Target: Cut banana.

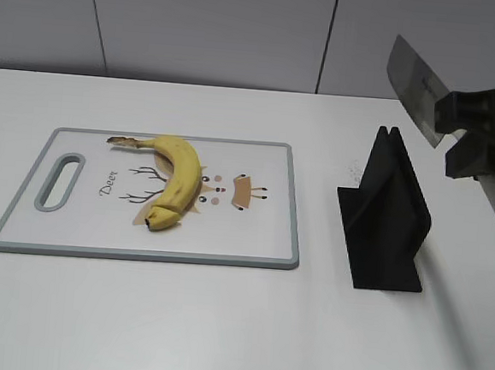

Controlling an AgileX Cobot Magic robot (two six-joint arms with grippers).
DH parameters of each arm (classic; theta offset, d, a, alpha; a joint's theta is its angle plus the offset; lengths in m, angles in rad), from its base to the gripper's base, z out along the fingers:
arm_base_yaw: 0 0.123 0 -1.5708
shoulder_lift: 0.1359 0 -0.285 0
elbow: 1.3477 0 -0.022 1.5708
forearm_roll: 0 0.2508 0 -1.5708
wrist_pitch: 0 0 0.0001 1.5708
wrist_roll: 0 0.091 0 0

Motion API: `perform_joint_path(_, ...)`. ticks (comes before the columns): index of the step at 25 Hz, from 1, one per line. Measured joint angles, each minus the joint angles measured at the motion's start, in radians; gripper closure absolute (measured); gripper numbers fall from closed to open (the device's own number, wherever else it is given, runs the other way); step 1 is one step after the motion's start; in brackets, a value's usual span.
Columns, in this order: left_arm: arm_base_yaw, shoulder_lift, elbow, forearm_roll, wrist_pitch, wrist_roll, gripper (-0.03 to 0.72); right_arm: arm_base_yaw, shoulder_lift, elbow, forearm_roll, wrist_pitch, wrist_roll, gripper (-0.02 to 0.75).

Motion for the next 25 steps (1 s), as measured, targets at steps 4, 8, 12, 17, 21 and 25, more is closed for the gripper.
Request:
perform_joint_path(4, 0.000, -0.004, 0.062, 0.000, -0.059, 0.000, 0.097, 0.000, 0.000, 0.021, -0.042, -0.021, 0.046, 0.568)
perform_joint_path(8, 0.000, -0.002, 0.080, 0.004, -0.091, 0.000, 0.097, 0.000, 0.006, 0.026, -0.054, -0.048, 0.054, 0.568)
perform_joint_path(12, 0.000, -0.002, 0.084, 0.028, -0.106, 0.000, 0.097, 0.000, 0.052, 0.026, -0.068, -0.066, 0.055, 0.568)
perform_joint_path(17, 0.000, -0.002, 0.084, 0.034, -0.105, 0.000, 0.097, 0.000, 0.105, 0.027, -0.094, -0.080, 0.058, 0.568)
perform_joint_path(21, 0.000, -0.002, 0.084, 0.035, -0.104, 0.000, 0.097, 0.000, 0.122, 0.027, -0.125, -0.093, 0.085, 0.568)
perform_joint_path(25, 0.000, -0.002, 0.084, 0.035, -0.104, 0.000, 0.097, 0.000, 0.152, 0.027, -0.137, -0.099, 0.096, 0.568)
